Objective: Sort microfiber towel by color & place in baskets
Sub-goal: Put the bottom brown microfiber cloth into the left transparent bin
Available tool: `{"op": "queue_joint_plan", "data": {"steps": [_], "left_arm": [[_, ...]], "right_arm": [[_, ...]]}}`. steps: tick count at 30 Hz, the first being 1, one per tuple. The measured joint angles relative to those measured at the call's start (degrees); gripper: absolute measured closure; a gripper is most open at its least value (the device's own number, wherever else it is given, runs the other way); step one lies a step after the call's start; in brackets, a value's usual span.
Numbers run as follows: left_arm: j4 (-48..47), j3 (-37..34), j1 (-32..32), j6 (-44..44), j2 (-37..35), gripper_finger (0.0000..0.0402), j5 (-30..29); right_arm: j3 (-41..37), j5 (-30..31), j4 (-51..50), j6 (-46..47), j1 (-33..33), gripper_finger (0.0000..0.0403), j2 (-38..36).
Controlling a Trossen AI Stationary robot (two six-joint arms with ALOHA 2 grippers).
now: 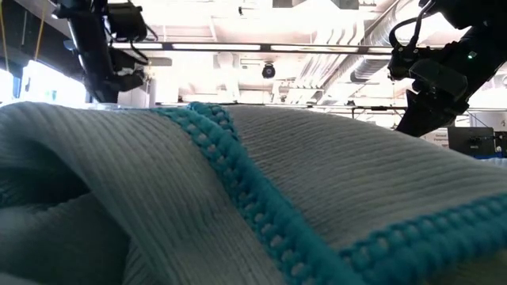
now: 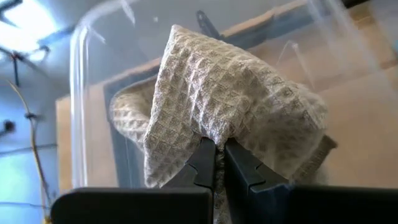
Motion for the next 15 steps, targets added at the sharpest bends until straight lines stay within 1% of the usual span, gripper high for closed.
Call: {"op": "queue_joint_plan", "data": {"steps": [5,8,11,15], "left_arm": [[4.3,-3.2,3.5,-0.1,0.1,0.0399,4.8],[5.4,-4.2,4.7,-0.6,0.7,0.0389,5.9],[5.5,-4.6,5.2,-1.2,1.3,0.0375,6.1],[5.8,-4.8,5.2,-0.9,1.3,0.0345,8.4]], "right_arm": [[0.0,0.0,0.1,0.0,0.0,0.0403,0.0],[0.0,0.0,0.2,0.0,0.0,0.0403,0.0],[0.0,0.0,0.3,0.0,0.0,0.0403,0.0],[0.0,0.0,0.3,0.0,0.0,0.0403,0.0]]}}
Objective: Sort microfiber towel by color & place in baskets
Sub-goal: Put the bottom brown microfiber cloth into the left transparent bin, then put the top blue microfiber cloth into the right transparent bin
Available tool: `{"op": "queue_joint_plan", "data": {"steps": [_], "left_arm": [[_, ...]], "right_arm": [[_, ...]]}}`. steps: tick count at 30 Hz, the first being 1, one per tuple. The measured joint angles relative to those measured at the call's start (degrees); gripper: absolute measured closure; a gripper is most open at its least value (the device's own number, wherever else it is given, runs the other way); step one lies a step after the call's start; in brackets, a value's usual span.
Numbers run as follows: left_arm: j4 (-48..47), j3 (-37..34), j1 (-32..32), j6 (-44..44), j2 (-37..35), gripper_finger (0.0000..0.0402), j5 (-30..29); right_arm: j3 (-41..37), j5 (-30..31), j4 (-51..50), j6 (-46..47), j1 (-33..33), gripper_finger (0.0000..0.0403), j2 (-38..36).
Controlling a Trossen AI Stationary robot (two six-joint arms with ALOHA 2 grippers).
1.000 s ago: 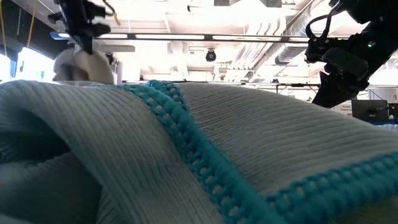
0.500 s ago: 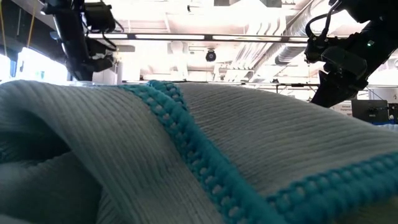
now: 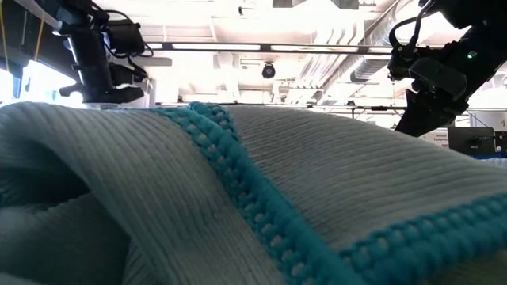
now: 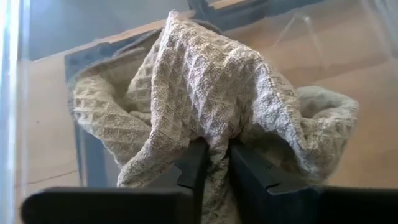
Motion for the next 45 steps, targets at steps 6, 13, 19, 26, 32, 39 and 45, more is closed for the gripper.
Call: {"op": "queue_joint_plan", "data": {"steps": [6,13,19,26,32,39,45], "left_arm": [[0.8,0.0,0.0,1.4,0.0,0.0287,0.4],[1.1,0.0,-0.3,1.4,-1.5,0.0238,0.7],[1.1,0.0,-1.3,1.3,-5.4,0.0232,0.9],[1.1,0.0,-2.7,0.9,-11.8,0.0232,2.3],[1.1,0.0,-7.0,-0.6,-17.8,0.0232,4.6],[3.0,0.0,-19.3,-3.7,-21.3,0.0232,1.3],[3.3,0.0,-31.7,-8.2,-20.9,0.0232,-5.7]], "right_arm": [[0.0,0.0,0.0,0.0,0.0,0.0403,0.0],[0.0,0.0,0.0,0.0,0.0,0.0403,0.0],[0.0,0.0,0.0,0.0,0.0,0.0403,0.0],[0.0,0.0,-0.1,-0.3,0.0,0.0403,0.0],[0.0,1.3,0.0,-3.1,0.0,0.0403,0.0],[0.0,8.8,0.1,-4.1,0.0,0.0403,0.0],[0.0,17.2,-0.2,-0.4,-3.8,0.0403,0.0]]}}
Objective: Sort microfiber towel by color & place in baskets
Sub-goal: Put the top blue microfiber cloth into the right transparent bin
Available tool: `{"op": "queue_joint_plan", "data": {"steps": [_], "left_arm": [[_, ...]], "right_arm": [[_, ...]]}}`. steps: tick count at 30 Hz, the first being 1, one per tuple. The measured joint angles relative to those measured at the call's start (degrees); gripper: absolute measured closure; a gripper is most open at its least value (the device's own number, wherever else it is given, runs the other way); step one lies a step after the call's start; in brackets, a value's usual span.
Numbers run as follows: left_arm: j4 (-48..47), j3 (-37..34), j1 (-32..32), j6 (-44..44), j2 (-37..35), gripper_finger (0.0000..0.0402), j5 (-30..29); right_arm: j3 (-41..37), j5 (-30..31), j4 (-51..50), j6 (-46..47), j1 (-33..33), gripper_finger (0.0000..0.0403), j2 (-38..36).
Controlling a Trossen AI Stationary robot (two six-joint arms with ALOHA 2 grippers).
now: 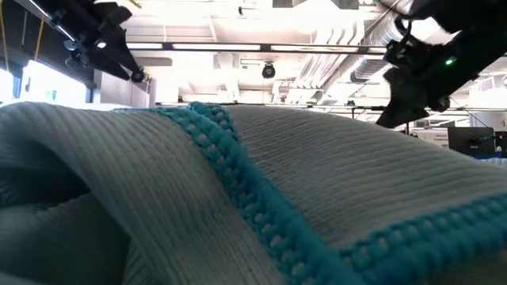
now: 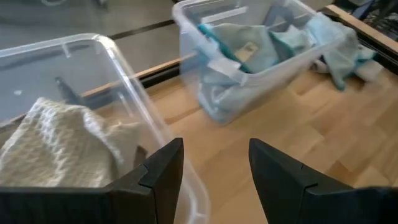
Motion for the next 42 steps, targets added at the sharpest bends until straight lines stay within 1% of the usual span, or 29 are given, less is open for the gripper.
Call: {"op": "queue_joint_plan", "data": {"steps": [4,7,12,15,17,20,24,28,32,35,37,42], "left_arm": [[0.8,0.0,-7.7,-2.6,0.8,0.0232,-5.8],[2.3,0.0,-12.6,-3.9,1.7,0.0232,-8.1],[3.6,0.0,-19.1,-4.2,4.1,0.0232,-7.8],[4.2,-0.6,-22.6,-5.6,5.8,0.0232,-7.7],[6.5,-1.9,-24.7,-5.8,6.8,0.0232,-7.6],[10.7,-3.8,-27.4,-5.9,8.2,0.0232,-7.6],[17.2,-6.1,-31.6,-4.1,10.0,0.0232,-7.4],[23.2,-6.9,-35.3,-2.4,12.2,0.0232,-7.5],[26.9,-6.9,-37.8,-2.3,15.0,0.0232,-7.6],[27.8,-6.9,-39.0,-2.4,17.4,0.0232,-7.8],[28.5,-6.9,-39.5,-2.7,18.9,0.0232,-7.8],[31.9,-6.9,-39.8,-2.8,22.5,0.0232,-7.9]], "right_arm": [[0.0,-2.7,-1.4,-0.1,-6.8,0.0403,0.0],[0.0,-4.1,-1.4,-3.9,-12.4,0.0403,-0.3],[0.1,-4.3,0.9,-8.3,-21.4,0.0401,-2.2],[1.7,-4.3,1.1,-11.1,-26.1,0.0394,-3.8],[3.0,-4.3,1.1,-13.3,-28.9,0.0385,-4.8],[5.4,-5.7,0.2,-16.2,-33.0,0.0364,-5.6],[8.6,-12.9,-3.0,-16.9,-38.5,0.0322,-5.7],[10.1,-17.5,-6.0,-18.5,-44.1,0.0276,-5.7],[10.4,-22.8,-9.3,-17.9,-50.0,0.0234,-5.7],[10.4,-26.5,-11.1,-18.0,-53.7,0.0209,-5.5],[10.3,-28.0,-11.9,-18.1,-55.7,0.0195,-5.0],[10.3,-29.3,-12.1,-19.5,-58.4,0.0175,-1.6]]}}
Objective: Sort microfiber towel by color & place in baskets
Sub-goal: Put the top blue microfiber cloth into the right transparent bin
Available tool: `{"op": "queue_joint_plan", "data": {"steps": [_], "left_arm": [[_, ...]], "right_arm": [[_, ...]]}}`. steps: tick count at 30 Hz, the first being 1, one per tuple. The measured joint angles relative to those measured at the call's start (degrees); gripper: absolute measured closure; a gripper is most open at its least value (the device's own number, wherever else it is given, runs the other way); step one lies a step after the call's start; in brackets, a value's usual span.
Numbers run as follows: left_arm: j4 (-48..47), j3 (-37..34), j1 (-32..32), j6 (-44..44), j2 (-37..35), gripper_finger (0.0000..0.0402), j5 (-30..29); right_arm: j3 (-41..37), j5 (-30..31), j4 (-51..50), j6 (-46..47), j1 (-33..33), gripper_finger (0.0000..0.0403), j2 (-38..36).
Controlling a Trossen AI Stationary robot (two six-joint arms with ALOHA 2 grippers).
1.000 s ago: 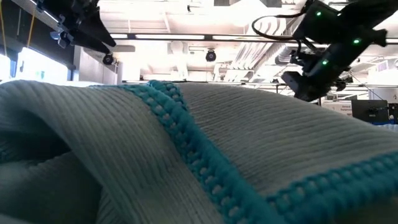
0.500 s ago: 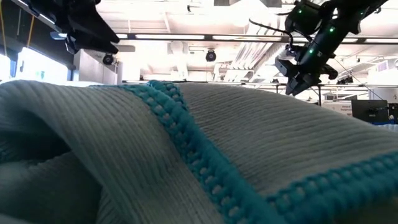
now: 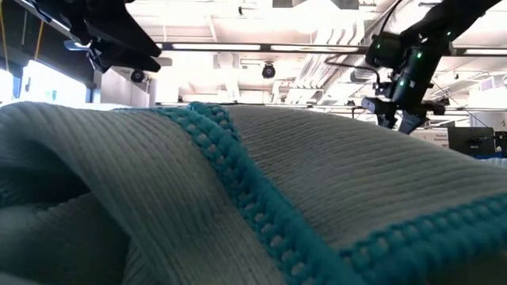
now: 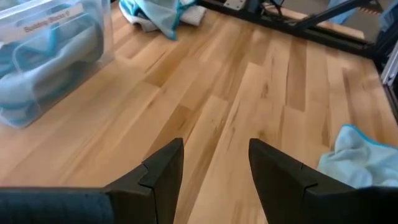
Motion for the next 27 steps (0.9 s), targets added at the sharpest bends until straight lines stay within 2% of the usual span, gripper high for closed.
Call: {"op": "queue_joint_plan", "data": {"steps": [12,16,20,25,27], "left_arm": [[4.4,0.0,-0.2,-0.2,4.6,0.0232,2.0],[4.5,0.0,-0.4,-0.2,4.6,0.0232,2.1],[4.5,0.0,-0.4,-0.1,4.6,0.0232,2.0],[4.5,0.0,-0.4,-0.1,4.6,0.0232,1.8],[4.5,0.0,-0.4,-0.1,4.6,0.0232,1.8]], "right_arm": [[0.0,-0.9,1.5,-3.6,-3.1,0.0174,15.0],[0.2,-1.9,1.9,-4.6,-4.1,0.0188,18.8],[0.2,-3.5,2.6,-6.5,-4.2,0.0244,20.1],[-0.1,-4.0,2.1,-7.7,-4.2,0.0364,17.4],[-0.2,-3.9,1.0,-8.5,-4.3,0.0389,15.6]]}}
